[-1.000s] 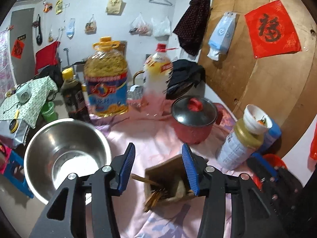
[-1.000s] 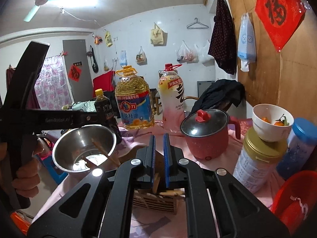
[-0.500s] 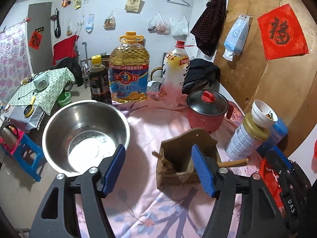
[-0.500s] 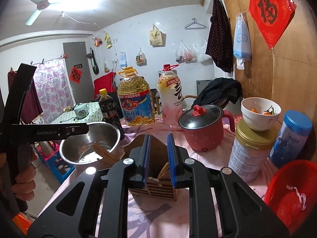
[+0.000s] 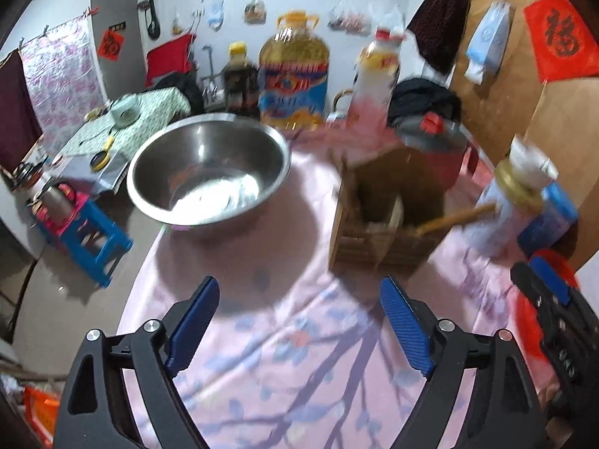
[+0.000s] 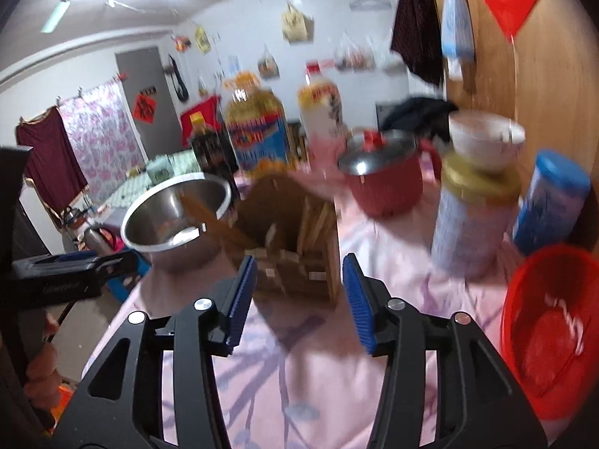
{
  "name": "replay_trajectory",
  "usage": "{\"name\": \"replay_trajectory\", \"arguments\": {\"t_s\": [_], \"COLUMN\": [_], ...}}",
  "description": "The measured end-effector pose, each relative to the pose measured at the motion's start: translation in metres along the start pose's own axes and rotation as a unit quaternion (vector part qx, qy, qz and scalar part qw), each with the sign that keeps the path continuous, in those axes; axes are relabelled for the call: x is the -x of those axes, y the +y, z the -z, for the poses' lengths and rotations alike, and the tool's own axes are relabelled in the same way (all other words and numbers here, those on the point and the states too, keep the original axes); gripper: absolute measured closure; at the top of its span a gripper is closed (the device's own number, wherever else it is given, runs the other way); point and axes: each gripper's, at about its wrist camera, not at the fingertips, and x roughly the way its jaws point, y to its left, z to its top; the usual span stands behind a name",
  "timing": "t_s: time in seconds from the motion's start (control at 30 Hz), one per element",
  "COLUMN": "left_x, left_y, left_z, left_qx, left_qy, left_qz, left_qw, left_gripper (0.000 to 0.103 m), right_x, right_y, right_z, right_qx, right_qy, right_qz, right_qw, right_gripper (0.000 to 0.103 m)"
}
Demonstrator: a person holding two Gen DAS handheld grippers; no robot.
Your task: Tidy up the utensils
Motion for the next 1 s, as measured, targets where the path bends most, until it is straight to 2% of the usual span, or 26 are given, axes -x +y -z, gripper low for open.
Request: {"name": "replay_trajectory", "arguments": {"t_s": [0.17, 0.33, 0.43, 0.7, 0.9, 1.0], "left_x": [-0.003, -0.003, -0.003, -0.009, -0.016, -0.018], "left_y": [0.008, 0.021, 0.027, 0.053, 0.074, 0.077], "left_z": [0.026, 0.034, 0.036, 0.039, 0.048, 0.052], "left_qx": [0.0, -0.013, -0.024, -0.05, -0.048, -0.046], "left_qy": [0.029, 0.033, 0.03, 0.036, 0.041, 0.046], "left_qz": [-0.001, 0.023, 0.036, 0.07, 0.077, 0.076], "left_qw": [0.9996, 0.9991, 0.9986, 0.9956, 0.995, 0.995], "left_gripper": [0.013, 0.012, 0.009, 0.007, 0.007, 0.007], "right_x": [-0.003, 0.013, 0.025, 0.053, 0.056, 0.06], "right_y": [0.003, 0.019, 0.034, 0.069, 0.095, 0.102], "right_z": [0.014, 0.016, 0.017, 0.034, 0.044, 0.048], "right_qx": [-0.024, -0.045, -0.057, -0.094, -0.079, -0.074], "right_qy": [0.033, 0.023, 0.017, 0.002, 0.016, 0.008], "right_qz": [0.02, 0.068, 0.088, 0.131, 0.163, 0.166], "right_qw": [0.999, 0.996, 0.994, 0.987, 0.983, 0.983], "right_gripper": [0.049, 0.029, 0.025, 0.021, 0.021, 0.021]}}
